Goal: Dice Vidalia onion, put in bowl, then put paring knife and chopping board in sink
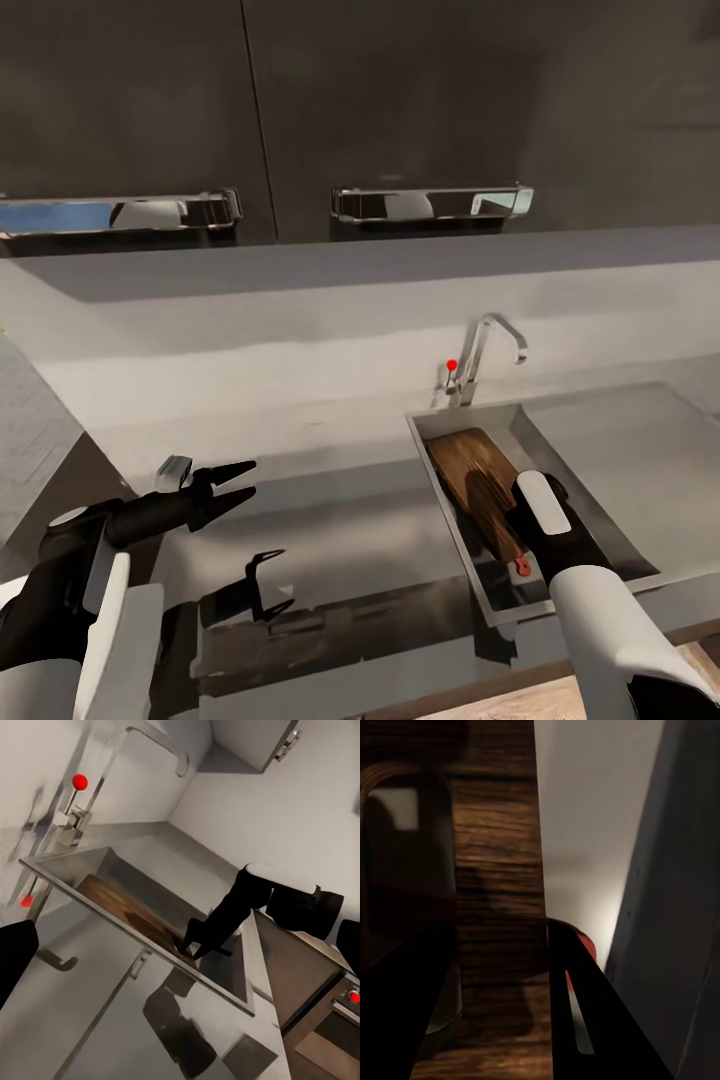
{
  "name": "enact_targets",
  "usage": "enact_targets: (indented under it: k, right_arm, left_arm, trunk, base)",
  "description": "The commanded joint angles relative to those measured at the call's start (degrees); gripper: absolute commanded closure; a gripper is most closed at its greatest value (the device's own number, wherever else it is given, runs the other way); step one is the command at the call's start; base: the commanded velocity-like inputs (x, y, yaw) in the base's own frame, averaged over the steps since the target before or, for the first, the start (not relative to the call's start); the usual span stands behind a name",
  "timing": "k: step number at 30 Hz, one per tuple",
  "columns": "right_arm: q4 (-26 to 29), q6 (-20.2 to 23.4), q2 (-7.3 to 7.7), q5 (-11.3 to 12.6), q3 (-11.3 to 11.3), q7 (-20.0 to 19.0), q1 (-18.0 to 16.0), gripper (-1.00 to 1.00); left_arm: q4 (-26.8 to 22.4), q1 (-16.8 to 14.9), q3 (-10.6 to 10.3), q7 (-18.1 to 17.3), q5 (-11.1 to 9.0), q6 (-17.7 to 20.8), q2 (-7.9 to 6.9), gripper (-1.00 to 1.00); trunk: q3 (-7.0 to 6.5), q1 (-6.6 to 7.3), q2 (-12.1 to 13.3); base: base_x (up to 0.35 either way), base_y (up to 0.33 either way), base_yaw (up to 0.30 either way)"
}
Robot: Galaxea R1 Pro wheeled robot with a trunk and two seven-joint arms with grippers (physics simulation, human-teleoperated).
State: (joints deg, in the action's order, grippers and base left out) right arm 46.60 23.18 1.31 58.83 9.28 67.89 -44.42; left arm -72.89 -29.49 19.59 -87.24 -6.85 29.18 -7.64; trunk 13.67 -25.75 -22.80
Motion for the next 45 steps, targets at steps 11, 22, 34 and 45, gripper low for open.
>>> enact_targets:
  k: [11,22,34,45]
  right_arm:
    - [0.1,0.6,0.01,0.1,0.0,0.3,0.0,1.0]
    - [0.1,0.6,0.01,0.1,0.0,0.3,0.0,1.0]
    - [0.1,0.6,0.01,0.1,0.0,0.3,0.0,1.0]
    - [0.1,0.5,0.01,0.1,0.0,0.3,0.0,1.0]
  left_arm:
    - [0.0,0.0,0.0,-0.2,0.0,0.6,-0.01,-1.0]
    - [0.0,0.0,0.0,-0.2,0.0,0.4,0.07,-1.0]
    - [0.6,0.0,0.0,-0.2,0.0,0.4,0.08,-1.0]
    - [0.7,0.0,0.0,-0.2,0.0,0.4,0.08,-1.0]
  trunk:
    - [0.89,-0.03,-0.1]
    - [0.95,-0.03,-0.1]
    - [1.19,-0.03,-0.1]
    - [1.8,-0.03,-0.1]
  base:
    - [0.0,0.0,0.0]
    - [0.0,-0.011,0.0]
    - [0.0,0.0,0.0]
    - [0.0,0.0,0.0]
